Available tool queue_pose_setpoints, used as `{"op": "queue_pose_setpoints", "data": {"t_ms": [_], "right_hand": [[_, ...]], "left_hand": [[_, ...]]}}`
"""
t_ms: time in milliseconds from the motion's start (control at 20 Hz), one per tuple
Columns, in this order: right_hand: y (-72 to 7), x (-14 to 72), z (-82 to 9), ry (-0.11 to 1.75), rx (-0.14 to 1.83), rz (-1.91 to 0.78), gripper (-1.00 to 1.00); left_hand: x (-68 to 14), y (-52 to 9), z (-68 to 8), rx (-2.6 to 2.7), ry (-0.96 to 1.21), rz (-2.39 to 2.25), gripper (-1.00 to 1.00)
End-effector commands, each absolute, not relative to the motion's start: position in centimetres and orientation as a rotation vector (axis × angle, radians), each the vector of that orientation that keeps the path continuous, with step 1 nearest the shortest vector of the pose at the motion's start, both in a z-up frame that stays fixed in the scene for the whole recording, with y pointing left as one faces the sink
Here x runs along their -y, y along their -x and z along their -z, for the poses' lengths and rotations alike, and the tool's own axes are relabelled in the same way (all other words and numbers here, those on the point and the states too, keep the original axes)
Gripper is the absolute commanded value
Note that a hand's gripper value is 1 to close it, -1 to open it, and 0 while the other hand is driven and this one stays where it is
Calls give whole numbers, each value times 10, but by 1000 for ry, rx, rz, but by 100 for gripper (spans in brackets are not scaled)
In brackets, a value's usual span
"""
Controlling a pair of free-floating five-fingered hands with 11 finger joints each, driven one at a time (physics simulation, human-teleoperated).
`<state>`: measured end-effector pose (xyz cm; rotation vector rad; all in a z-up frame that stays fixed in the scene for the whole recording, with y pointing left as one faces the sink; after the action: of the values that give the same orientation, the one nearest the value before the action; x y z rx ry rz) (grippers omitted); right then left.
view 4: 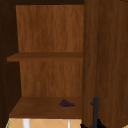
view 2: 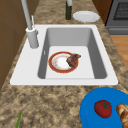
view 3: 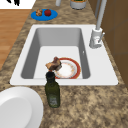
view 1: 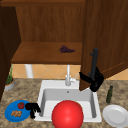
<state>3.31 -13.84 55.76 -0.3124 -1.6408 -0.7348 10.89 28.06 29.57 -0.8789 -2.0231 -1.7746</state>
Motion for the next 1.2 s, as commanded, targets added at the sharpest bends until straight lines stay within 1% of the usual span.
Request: {"op": "queue_pose_setpoints", "data": {"t_ms": [0, 450, 500, 600, 800, 950, 1150], "right_hand": [[-34, 166, -558, 300, 1604, 751, 100], [-14, 180, -555, 271, 1594, 707, 100], [-12, 183, -555, 263, 1596, 703, -100], [-8, 190, -554, 198, 1605, 654, -100], [-6, 201, -556, 12, 1610, 538, -100], [-13, 201, -562, -108, 1587, 473, -100], [-19, 203, -584, -170, 1572, 396, -100]], "left_hand": [[-281, -109, -296, 2023, 879, 1775, 0], [-281, -109, -296, 2023, 879, 1775, 0], [-281, -109, -296, 2023, 879, 1775, 0], [-281, -109, -296, 2023, 879, 1775, 0], [-281, -109, -296, 2023, 879, 1775, 0], [-281, -109, -296, 2023, 879, 1775, 0], [-281, -109, -296, 2023, 879, 1775, 0]]}}
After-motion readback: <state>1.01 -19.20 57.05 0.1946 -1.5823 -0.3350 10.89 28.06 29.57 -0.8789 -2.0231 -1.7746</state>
